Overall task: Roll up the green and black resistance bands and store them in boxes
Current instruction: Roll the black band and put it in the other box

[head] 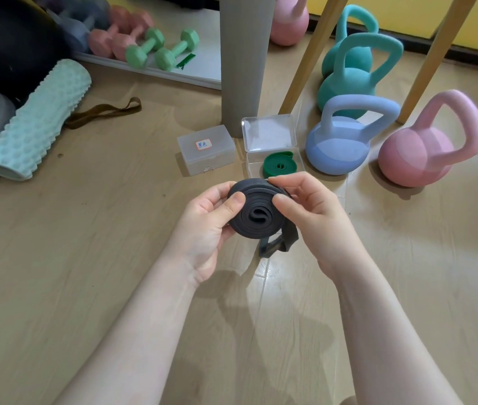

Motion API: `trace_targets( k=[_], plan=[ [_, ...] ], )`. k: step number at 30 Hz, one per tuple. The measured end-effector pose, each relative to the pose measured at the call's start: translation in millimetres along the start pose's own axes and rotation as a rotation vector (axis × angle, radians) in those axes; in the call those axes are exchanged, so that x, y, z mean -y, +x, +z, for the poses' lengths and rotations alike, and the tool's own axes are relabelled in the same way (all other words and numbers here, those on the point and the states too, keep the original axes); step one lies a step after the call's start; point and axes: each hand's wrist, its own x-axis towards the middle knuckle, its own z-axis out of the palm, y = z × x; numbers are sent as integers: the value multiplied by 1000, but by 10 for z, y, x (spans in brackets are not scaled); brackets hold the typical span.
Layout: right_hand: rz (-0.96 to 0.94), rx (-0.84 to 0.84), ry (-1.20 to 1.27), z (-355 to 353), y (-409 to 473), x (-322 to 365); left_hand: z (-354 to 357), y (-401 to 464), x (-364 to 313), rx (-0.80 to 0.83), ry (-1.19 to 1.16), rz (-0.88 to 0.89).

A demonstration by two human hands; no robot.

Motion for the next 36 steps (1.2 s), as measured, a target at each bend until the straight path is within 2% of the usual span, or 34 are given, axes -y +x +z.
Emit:
trace_targets(
  k=[3, 7, 11, 14, 17, 20, 26, 28, 32, 36],
  plan=[
    [-80, 10, -124, -29, -7, 4, 3, -32, 0, -16, 44, -13],
    [-62, 67, -92, -106, -45, -4, -115, -138, -123, 131, 245, -100],
    [-80, 233, -392, -88, -61, -71, -180, -161, -170, 250, 547, -161],
    [-48, 238, -339, -84, -54, -50, -113, -172, -154, 204, 550, -154],
    [-8, 163, -246, -117, -43, -74, -97, -166, -147, 174, 532, -91],
    [14, 84, -387, -162, -36, -81, -73, -152, -150, 141, 592, 8],
    [-40, 116, -515, -287, -56, -107, -75, -195, -149, 68, 793, 165],
    [-40, 120, -463, -241, -49, -126, -94, -201, -163, 86, 702, 153],
    [-87, 100, -140, -132, -45, -60, -121, -202, -220, 59, 388, 121],
    [-127, 113, 2, -122, -75, 10, -149, -216, -224, 49, 260, 130]
  ],
)
